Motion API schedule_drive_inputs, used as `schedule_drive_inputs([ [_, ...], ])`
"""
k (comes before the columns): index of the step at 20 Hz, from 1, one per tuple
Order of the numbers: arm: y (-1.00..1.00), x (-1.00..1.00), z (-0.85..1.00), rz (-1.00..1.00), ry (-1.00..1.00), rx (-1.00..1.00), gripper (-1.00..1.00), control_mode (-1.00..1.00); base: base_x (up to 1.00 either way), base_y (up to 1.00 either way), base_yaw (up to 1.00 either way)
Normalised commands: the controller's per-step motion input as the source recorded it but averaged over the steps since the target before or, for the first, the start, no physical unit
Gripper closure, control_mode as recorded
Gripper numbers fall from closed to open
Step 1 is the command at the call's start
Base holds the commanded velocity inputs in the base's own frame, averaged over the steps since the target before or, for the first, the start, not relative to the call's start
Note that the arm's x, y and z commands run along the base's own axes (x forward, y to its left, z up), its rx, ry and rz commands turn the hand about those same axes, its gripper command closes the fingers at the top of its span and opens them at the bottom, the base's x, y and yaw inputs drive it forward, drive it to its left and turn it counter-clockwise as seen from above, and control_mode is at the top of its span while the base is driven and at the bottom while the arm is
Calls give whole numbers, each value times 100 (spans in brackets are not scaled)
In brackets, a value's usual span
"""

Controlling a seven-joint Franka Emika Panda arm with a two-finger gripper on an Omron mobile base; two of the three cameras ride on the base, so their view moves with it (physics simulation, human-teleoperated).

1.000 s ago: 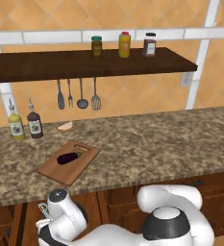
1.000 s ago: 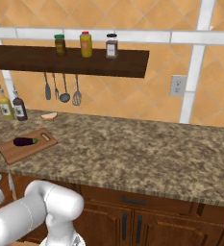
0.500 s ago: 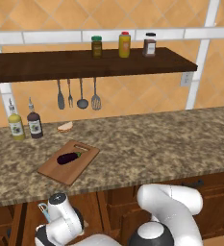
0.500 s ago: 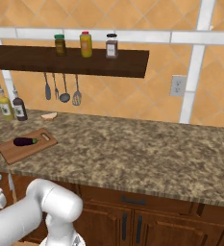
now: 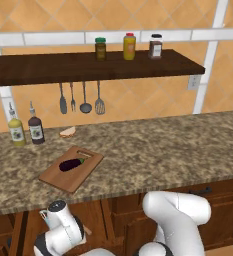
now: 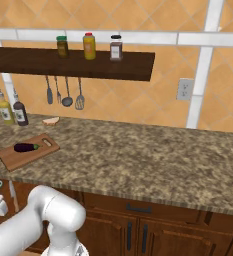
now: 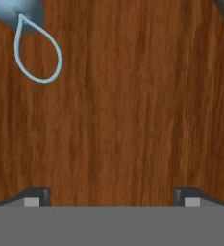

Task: Place the appropriate cutting tool for cutting the eggplant skin on the cutting board.

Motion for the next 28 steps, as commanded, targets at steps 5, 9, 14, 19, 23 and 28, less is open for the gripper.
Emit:
schedule_drive_inputs([
  [5, 9, -61, -24, 2, 0, 0, -100, -100, 0, 0, 0],
  [9, 18, -88, -12, 0, 0, 0, -100, -100, 0, 0, 0],
  [14, 6, -28, 0, 0, -4, 0, -100, -100, 0, 0, 0],
  [19, 1, 56, 33, 0, -14, 0, -100, -100, 0, 0, 0],
  [23, 18, 39, 44, 0, -21, 0, -100, -100, 0, 0, 0],
  [28, 43, 25, 6, 0, -22, 0, -100, -100, 0, 0, 0],
])
